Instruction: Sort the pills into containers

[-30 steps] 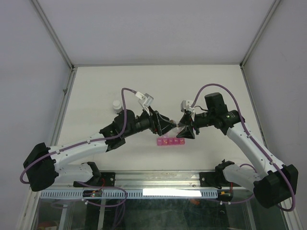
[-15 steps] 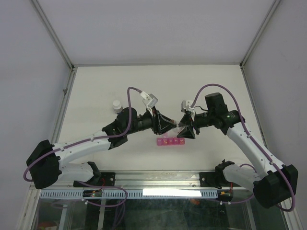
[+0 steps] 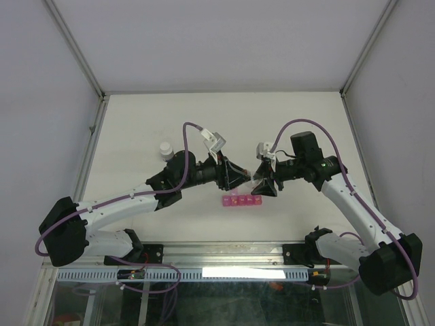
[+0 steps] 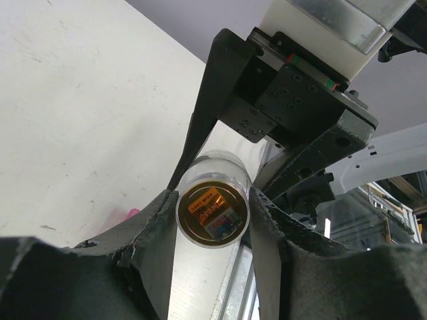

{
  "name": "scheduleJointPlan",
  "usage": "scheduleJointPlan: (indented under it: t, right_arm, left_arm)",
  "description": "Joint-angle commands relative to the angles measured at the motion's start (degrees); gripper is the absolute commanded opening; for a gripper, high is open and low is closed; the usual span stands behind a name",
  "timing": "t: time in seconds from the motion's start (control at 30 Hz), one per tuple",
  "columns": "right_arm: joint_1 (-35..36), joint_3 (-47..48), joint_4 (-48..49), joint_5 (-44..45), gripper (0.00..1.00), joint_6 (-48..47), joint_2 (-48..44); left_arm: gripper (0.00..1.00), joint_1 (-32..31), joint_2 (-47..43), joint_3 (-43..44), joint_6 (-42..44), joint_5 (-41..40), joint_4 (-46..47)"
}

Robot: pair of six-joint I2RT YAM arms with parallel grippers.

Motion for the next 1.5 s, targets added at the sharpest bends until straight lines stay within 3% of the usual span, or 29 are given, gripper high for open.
scheduleJointPlan:
  t: [0.0, 0.13, 0.27, 0.37, 0.5, 0.53, 0.63, 0.7, 0.87, 1.1, 1.27, 1.47]
  right_arm:
    - [0.0, 1.47, 2.97, -2.59, 0.0, 0.98, -0.59]
    - [0.0, 1.42, 2.93, -2.59, 0.0, 0.98, -0.59]
    - [0.0, 1.44, 2.98, -2.59, 0.0, 0.98, -0.59]
    - [0.01, 1.43, 3.03, -2.59, 0.0, 1.01, -0.59]
    - [0.0, 1.42, 2.95, -2.59, 0.0, 0.98, -0.34]
    - [0.03, 1.41, 2.97, -2.5, 0.1, 1.02, -0.21]
    - [0.01, 0.96, 4.04, -1.82, 0.67, 2.58, -0.27]
    - [-0.02, 0.72, 5.36, -1.26, 0.97, 4.05, -0.47]
    - [-1.31, 0.16, 8.54, 0.41, 1.0, 7.93, -0.74]
    - [-2.79, -2.42, 14.91, 5.61, 1.0, 12.13, -2.92]
    - [-3.49, -2.72, 15.32, 6.56, 1.0, 12.23, -2.88]
    - [-3.87, -2.98, 15.72, 6.77, 0.99, 12.4, -3.03]
  left_arm:
    - [0.44, -0.45, 0.12, 2.81, 2.89, 6.75, -0.91]
    - [0.51, -0.44, 0.01, 3.09, 2.8, 6.47, -1.73]
    - [0.51, -0.34, -0.01, 3.21, 2.83, 6.51, -1.96]
    - [0.34, -0.34, 0.01, 3.22, 2.74, 6.58, -1.69]
    - [0.01, -0.11, -0.24, 3.07, 3.09, 6.37, -1.35]
    - [0.0, 0.1, -0.48, 2.85, 3.31, 6.19, -1.16]
    - [0.0, 1.01, -1.25, 1.84, 3.3, 5.78, -0.57]
    - [0.0, 1.83, -1.72, 0.73, 3.09, 5.06, -0.39]
    - [0.0, 4.63, -2.63, -1.59, 5.21, -3.46, -4.6]
    - [0.0, 13.73, 1.09, -0.64, 9.09, -21.35, -12.02]
    - [0.0, 19.82, 13.95, 11.55, 13.65, -29.65, -20.2]
    - [0.0, 22.28, 28.78, 27.79, 19.0, -37.37, -31.76]
